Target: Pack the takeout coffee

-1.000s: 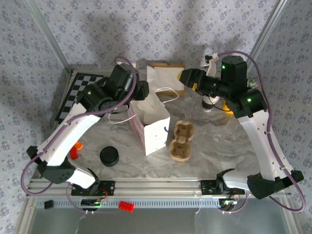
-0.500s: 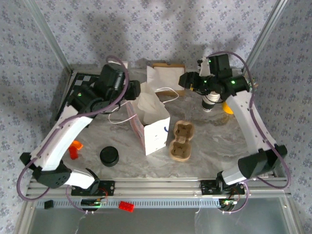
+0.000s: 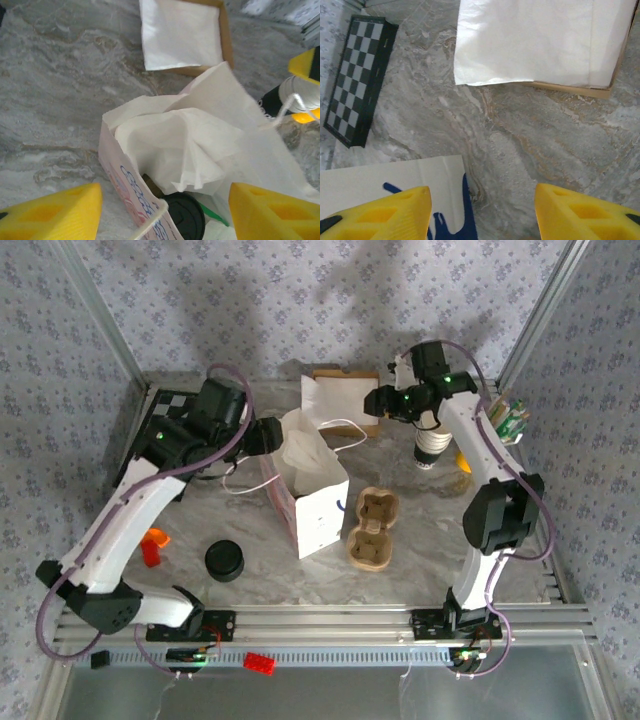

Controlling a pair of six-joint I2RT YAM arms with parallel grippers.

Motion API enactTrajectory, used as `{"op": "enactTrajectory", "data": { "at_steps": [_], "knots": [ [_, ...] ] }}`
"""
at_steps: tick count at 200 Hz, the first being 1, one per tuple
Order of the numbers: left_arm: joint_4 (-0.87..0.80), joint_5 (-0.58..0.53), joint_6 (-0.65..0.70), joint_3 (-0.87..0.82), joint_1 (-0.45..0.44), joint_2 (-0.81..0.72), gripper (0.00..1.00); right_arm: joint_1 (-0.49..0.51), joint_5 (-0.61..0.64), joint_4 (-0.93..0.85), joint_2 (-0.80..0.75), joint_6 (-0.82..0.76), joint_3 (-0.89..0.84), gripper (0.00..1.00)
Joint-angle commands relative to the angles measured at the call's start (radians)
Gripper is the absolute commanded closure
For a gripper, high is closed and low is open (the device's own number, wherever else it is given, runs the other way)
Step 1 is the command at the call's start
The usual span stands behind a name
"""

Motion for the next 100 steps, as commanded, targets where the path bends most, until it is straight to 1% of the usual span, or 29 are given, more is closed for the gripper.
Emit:
{"op": "enactTrajectory", "data": {
  "at_steps": [1, 38, 100],
  "knots": [
    [-0.015, 0.017, -0.022, 0.001, 0.027, 0.001, 0.32, -0.006, 0.011, -0.033, 0.063, -0.112, 0.081, 0.43],
    [-0.025, 0.016, -0.014, 0.001, 0.053, -0.008, 0.32, 0.022, 0.053, -0.061, 0.165, -0.203, 0.153, 0.43],
    [-0.039, 0.022, -0.004, 0.010, 0.074, -0.014, 0.34, 0.077, 0.141, -0.138, 0.374, -0.329, 0.334, 0.42]
  ]
}}
